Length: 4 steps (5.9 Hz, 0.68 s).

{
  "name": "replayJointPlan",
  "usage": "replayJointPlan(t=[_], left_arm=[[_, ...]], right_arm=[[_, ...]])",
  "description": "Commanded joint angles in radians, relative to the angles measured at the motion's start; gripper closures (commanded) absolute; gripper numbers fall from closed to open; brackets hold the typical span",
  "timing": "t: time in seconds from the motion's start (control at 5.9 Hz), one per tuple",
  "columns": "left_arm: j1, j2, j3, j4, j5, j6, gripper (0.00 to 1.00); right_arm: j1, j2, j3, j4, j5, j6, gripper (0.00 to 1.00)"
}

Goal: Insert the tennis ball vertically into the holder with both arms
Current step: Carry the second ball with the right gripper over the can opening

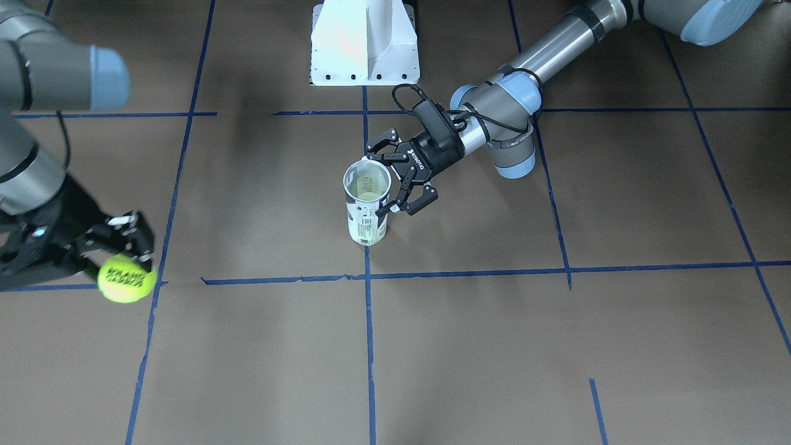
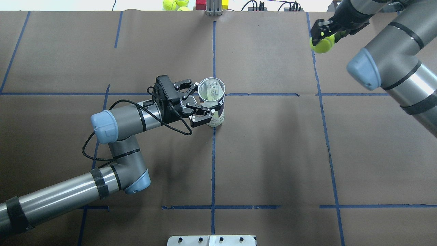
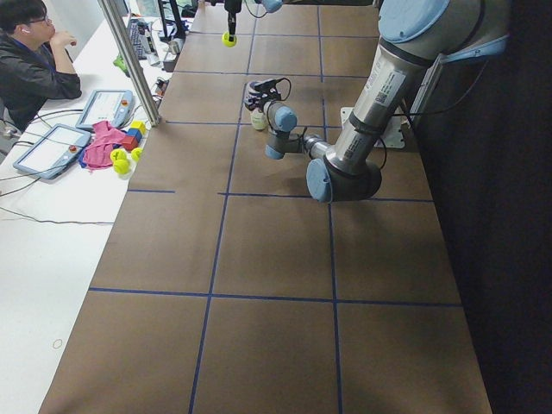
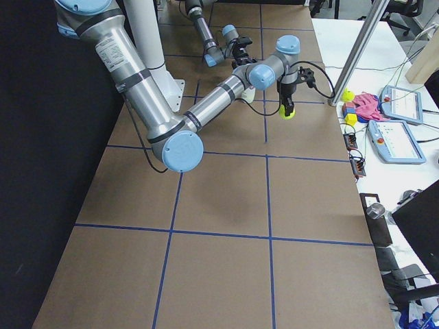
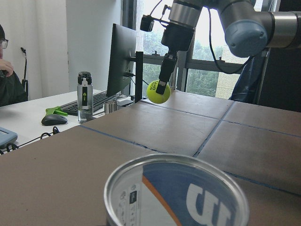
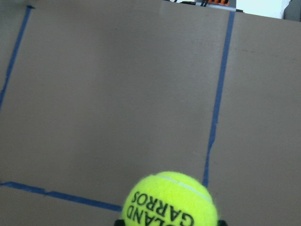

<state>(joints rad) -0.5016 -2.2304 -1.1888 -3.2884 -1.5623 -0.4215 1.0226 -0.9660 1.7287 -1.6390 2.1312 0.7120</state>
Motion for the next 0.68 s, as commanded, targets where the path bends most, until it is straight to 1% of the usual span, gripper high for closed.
replayJointPlan(t=[0.0, 0.17, 0.34, 0.51], left_arm=[[0.0, 0.0, 0.0, 0.003, 0.001, 0.001, 0.16], [0.0, -0.002, 0.0, 0.004, 0.001, 0.001, 0.16], [0.0, -0.003, 0.0, 0.006, 0.002, 0.001, 0.16], [0.0, -0.005, 0.0, 0.007, 0.002, 0.001, 0.16]], right_arm=[[-0.152, 0.181, 0.08, -0.204, -0.062, 0.288, 1.0], [-0.212, 0.267, 0.077, -0.261, -0.095, 0.373, 1.0], [-0.272, 0.352, 0.024, -0.271, -0.137, 0.471, 1.0], [-0.312, 0.439, -0.06, -0.269, -0.17, 0.541, 1.0]])
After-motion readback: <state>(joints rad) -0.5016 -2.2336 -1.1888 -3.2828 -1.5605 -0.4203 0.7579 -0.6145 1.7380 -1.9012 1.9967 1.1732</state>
